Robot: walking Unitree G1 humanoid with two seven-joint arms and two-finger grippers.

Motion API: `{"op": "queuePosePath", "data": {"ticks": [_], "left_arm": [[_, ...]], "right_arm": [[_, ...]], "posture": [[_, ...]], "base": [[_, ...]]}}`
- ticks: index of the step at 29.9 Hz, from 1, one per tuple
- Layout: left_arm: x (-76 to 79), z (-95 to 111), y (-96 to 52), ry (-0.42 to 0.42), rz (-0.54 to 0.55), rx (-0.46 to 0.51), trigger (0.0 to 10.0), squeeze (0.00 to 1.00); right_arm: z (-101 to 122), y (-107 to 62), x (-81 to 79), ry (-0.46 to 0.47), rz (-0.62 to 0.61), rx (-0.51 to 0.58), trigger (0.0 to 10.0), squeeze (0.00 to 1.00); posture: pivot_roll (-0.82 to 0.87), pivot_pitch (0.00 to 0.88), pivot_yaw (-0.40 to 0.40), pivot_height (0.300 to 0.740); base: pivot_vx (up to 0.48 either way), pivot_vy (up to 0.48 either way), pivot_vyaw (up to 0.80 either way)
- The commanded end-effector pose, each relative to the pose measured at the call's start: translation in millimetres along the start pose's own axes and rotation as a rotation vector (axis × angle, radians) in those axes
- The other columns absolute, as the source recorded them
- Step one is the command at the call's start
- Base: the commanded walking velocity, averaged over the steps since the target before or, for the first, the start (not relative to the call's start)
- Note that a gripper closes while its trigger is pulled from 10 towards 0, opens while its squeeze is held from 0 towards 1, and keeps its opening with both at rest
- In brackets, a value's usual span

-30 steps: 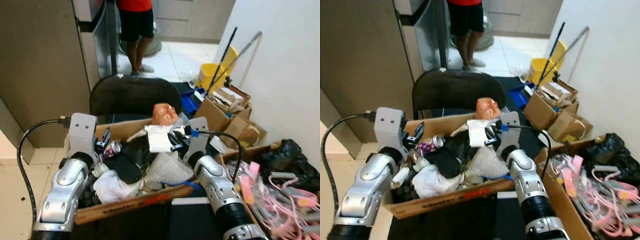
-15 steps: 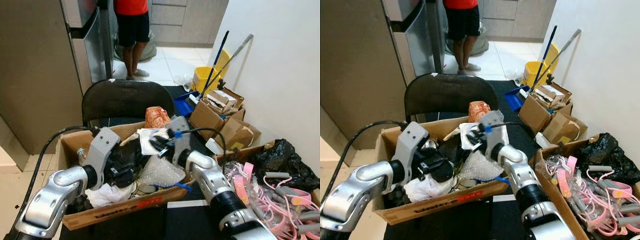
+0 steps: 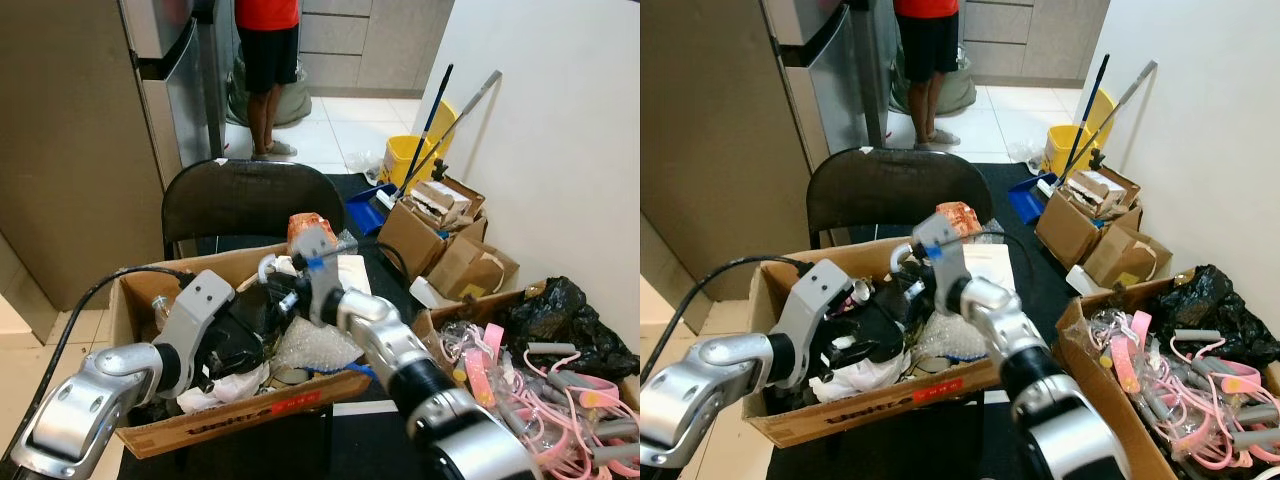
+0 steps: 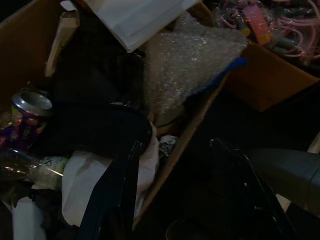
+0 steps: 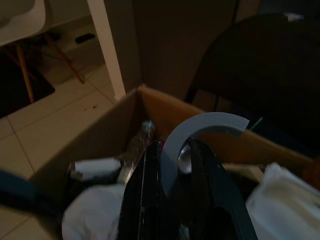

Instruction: Picking trash to rubbish bin

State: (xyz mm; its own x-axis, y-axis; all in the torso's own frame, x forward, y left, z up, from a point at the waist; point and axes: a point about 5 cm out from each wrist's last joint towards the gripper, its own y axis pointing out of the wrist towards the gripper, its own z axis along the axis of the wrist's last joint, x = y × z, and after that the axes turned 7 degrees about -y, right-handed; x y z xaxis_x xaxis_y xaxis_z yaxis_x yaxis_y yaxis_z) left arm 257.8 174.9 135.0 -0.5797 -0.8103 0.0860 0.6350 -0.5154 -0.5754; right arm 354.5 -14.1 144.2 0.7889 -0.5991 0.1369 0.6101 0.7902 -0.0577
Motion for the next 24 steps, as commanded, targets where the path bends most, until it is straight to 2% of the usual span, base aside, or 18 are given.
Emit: {"op": "queuePosePath", "data": {"ticks": [1, 2, 6, 7, 8, 12, 13, 14, 15, 17, 18, 21, 22, 23, 24], "left_arm": [[-4.1, -1, -3.1, 0.025, 0.034, -0.034, 10.0, 0.00], [-8.9, -3, -4.0, 0.017, 0.091, -0.052, 10.0, 0.00], [-15.8, -4, -4.6, 0.016, 0.163, -0.050, 10.0, 0.00], [-17.6, -5, -4.8, 0.012, 0.178, -0.044, 10.0, 0.00], [-17.7, -5, -5.0, 0.015, 0.176, -0.046, 10.0, 0.00], [-19.1, -7, -6.0, 0.029, 0.192, -0.062, 10.0, 0.00], [-19.2, -5, -5.9, 0.023, 0.197, -0.055, 10.0, 0.00], [-19.1, -5, -5.8, 0.021, 0.197, -0.051, 10.0, 0.00], [-18.8, -2, -5.5, 0.014, 0.191, -0.037, 10.0, 0.00], [-18.6, -1, -5.4, 0.009, 0.186, -0.028, 10.0, 0.00], [-20.2, 3, -4.6, 0.011, 0.199, -0.006, 10.0, 0.00], [-24.5, 8, -2.4, 0.017, 0.242, 0.037, 10.0, 0.00], [-28.3, 11, -0.2, -0.015, 0.286, 0.062, 10.0, 0.00], [-28.3, 11, -0.2, -0.015, 0.286, 0.062, 10.0, 0.00], [-31.4, 12, 1.5, -0.039, 0.327, 0.080, 10.0, 0.00]], "right_arm": [[-8, -2.2, 1.4, 0.028, -0.023, -0.025, 10.0, 0.00], [-9, 3.2, -4.3, 0.046, -0.008, -0.034, 10.0, 0.00], [-9, 7.7, -8.9, 0.048, 0.000, -0.041, 10.0, 0.00], [-8, 9.6, -7.7, 0.045, -0.034, -0.043, 10.0, 0.13], [-7, 10.2, -6.8, 0.062, -0.051, -0.041, 10.0, 1.00], [-5, 12.1, -5.6, 0.088, -0.087, -0.027, 10.0, 1.00], [-1, 12.3, -2.5, 0.112, -0.119, 0.010, 10.0, 0.76], [1, 12.2, -1.2, 0.125, -0.128, 0.023, 10.0, 0.76], [3, 11.2, 3.3, 0.169, -0.153, 0.047, 10.0, 0.00], [5, 10.4, 6.3, 0.199, -0.169, 0.062, 10.0, 0.00], [7, 5.3, 18.1, 0.244, -0.234, 0.094, 10.0, 0.00], [8, -3.9, 33.1, 0.259, -0.323, 0.119, 10.0, 0.00], [5, -11.0, 42.2, 0.250, -0.385, 0.104, 10.0, 0.00], [5, -11.0, 42.2, 0.250, -0.385, 0.104, 10.0, 0.00], [2, -17.3, 49.2, 0.238, -0.434, 0.092, 10.0, 0.00]], "posture": [[0.12, 0.101, -0.073, 0.740], [0.13, 0.108, -0.079, 0.740], [0.13, 0.110, -0.086, 0.740], [0.13, 0.113, -0.090, 0.740], [0.13, 0.113, -0.090, 0.740], [0.14, 0.119, -0.095, 0.740], [0.14, 0.115, -0.093, 0.740], [0.14, 0.115, -0.093, 0.740], [0.14, 0.114, -0.093, 0.740], [0.14, 0.114, -0.093, 0.740], [0.14, 0.111, -0.091, 0.740], [0.13, 0.107, -0.086, 0.740], [0.13, 0.103, -0.082, 0.740], [0.13, 0.103, -0.082, 0.740], [0.12, 0.100, -0.070, 0.740]], "base": [[0.000, 0.000, 0.00], [0.000, 0.000, 0.00], [0.000, 0.000, 0.00], [0.000, 0.000, 0.00], [0.000, 0.000, 0.00], [0.000, 0.000, 0.00], [0.000, 0.000, 0.00], [0.000, 0.000, 0.00], [0.000, 0.000, 0.00], [0.000, 0.000, 0.00], [0.000, 0.000, 0.00], [0.000, 0.000, 0.00], [0.000, 0.000, 0.00], [0.000, 0.000, 0.00], [0.000, 0.000, 0.00]]}}
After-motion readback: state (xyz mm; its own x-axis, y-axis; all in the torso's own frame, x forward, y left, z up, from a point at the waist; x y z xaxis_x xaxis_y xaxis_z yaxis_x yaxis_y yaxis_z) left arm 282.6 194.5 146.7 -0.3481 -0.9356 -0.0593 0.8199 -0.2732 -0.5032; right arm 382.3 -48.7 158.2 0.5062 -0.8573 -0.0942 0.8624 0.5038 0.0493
